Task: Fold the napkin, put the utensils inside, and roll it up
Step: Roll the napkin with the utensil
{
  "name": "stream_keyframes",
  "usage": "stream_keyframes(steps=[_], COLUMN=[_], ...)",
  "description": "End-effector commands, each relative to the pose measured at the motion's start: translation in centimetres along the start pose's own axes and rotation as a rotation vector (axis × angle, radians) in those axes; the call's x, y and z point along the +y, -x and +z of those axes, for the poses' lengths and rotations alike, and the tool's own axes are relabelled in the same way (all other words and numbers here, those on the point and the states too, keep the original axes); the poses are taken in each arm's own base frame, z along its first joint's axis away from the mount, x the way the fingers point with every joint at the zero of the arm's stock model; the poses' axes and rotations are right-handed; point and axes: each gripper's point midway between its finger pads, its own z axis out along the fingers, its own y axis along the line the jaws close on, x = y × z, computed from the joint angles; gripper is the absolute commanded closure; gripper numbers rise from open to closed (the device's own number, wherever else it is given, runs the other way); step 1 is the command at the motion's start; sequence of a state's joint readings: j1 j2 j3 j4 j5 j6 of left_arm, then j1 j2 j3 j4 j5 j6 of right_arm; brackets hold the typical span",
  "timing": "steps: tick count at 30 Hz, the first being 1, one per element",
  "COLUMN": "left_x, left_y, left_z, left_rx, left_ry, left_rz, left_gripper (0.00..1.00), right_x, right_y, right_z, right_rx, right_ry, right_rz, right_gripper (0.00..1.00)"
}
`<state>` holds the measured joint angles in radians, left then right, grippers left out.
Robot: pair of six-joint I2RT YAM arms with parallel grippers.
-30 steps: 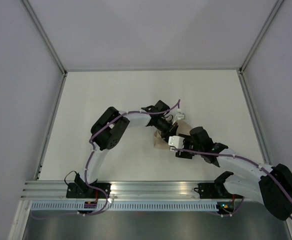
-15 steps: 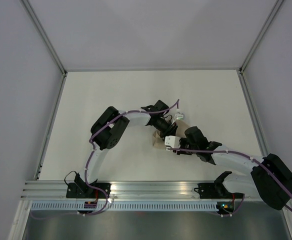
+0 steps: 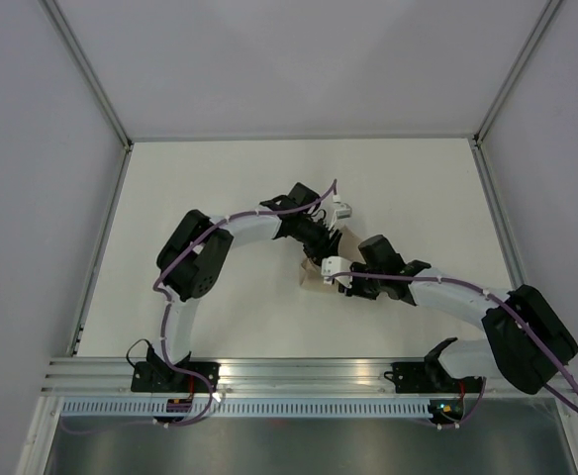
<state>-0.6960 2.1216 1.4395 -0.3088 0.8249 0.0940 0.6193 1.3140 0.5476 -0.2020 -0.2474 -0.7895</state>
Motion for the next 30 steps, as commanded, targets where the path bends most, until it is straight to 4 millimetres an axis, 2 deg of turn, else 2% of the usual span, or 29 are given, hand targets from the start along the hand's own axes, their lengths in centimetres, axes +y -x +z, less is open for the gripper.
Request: stream_keyframes(steps=[1,3,4,5,6,7,9,10,11,13,15,16,17,19,20,21,22,23,24,25,27,28,30], left_x=[0.9,0.5,0.9,1.1,0.7,1.4,1.3,1.5,1.7,2.5,2.8,2.7,2.4,1.9,1.3,0.7,0.2,-0.8,-0.8,-2.0,-2.4,-3.8,-4.0], left_y=[4.2,5.9,5.9,6.2,7.0,7.0,7.4,7.9,7.9,7.7,7.2,6.2,6.7,5.6,5.9,5.8,4.5,4.8,4.2,4.0,3.3,3.0,2.3], left_z=[-3.9,-5.5,-6.0,-6.7,-7.7,-8.1,-9.1,-10.2,-10.8,-12.4,-13.1,-13.6,-14.0,-14.4,-14.7,-14.7,-13.6,-13.8,-13.6,-12.4,-11.4,-9.8,-8.1], left_rx=[-0.154,-0.216,-0.225,-0.243,-0.273,-0.295,-0.341,-0.396,-0.419,-0.484,-0.509,-0.519,-0.56,-0.576,-0.607,-0.613,-0.588,-0.604,-0.584,-0.565,-0.509,-0.483,-0.407], left_ry=[0.129,0.15,0.182,0.207,0.224,0.278,0.322,0.385,0.424,0.532,0.577,0.608,0.618,0.646,0.652,0.656,0.661,0.677,0.712,0.7,0.751,0.739,0.769], left_rz=[0.032,0.07,0.071,0.078,0.1,0.11,0.104,0.121,0.12,0.114,0.123,0.123,0.147,0.17,0.203,0.244,0.293,0.337,0.388,0.43,0.524,0.58,0.669], left_gripper=[0.4,0.41,0.42,0.42,0.42,0.42,0.42,0.42,0.42,0.42,0.41,0.41,0.41,0.4,0.39,0.39,0.39,0.39,0.39,0.39,0.37,0.37,0.35], right_x=[2.5,3.0,3.1,2.5,3.2,3.4,3.5,2.8,3.5,3.1,3.4,3.1,3.1,2.8,2.9,2.8,2.5,2.7,2.6,2.3,2.1,2.0,2.1], right_y=[-1.0,-1.0,-1.4,-0.8,-0.9,-1.4,-0.9,-0.9,-1.2,-1.0,-1.4,-1.5,-1.7,-1.9,-2.0,-2.2,-2.3,-2.4,-2.4,-2.7,-2.9,-3.0,-3.2], right_z=[-0.2,-0.3,-0.2,-0.2,-0.4,-0.2,-0.5,-0.2,-0.6,-0.3,-0.5,-0.1,-0.1,0.3,0.3,0.4,0.7,0.7,0.8,1.1,1.2,1.5,1.6], right_rx=[0.039,0.035,0.045,0.034,0.036,0.047,0.04,0.038,0.052,0.041,0.053,0.052,0.059,0.061,0.069,0.069,0.071,0.072,0.07,0.072,0.073,0.074,0.078], right_ry=[0.17,0.228,0.257,0.265,0.314,0.346,0.415,0.434,0.485,0.539,0.589,0.604,0.62,0.644,0.663,0.675,0.687,0.708,0.716,0.722,0.736,0.746,0.771], right_rz=[0.082,0.101,0.126,0.126,0.146,0.159,0.189,0.194,0.222,0.258,0.28,0.299,0.306,0.332,0.348,0.352,0.365,0.383,0.388,0.403,0.424,0.433,0.463], right_gripper=[0.83,0.83,0.83,0.83,0.83,0.84,0.84,0.84,0.84,0.84,0.84,0.84,0.84,0.84,0.84,0.84,0.84,0.84,0.84,0.84,0.84,0.84,0.84])
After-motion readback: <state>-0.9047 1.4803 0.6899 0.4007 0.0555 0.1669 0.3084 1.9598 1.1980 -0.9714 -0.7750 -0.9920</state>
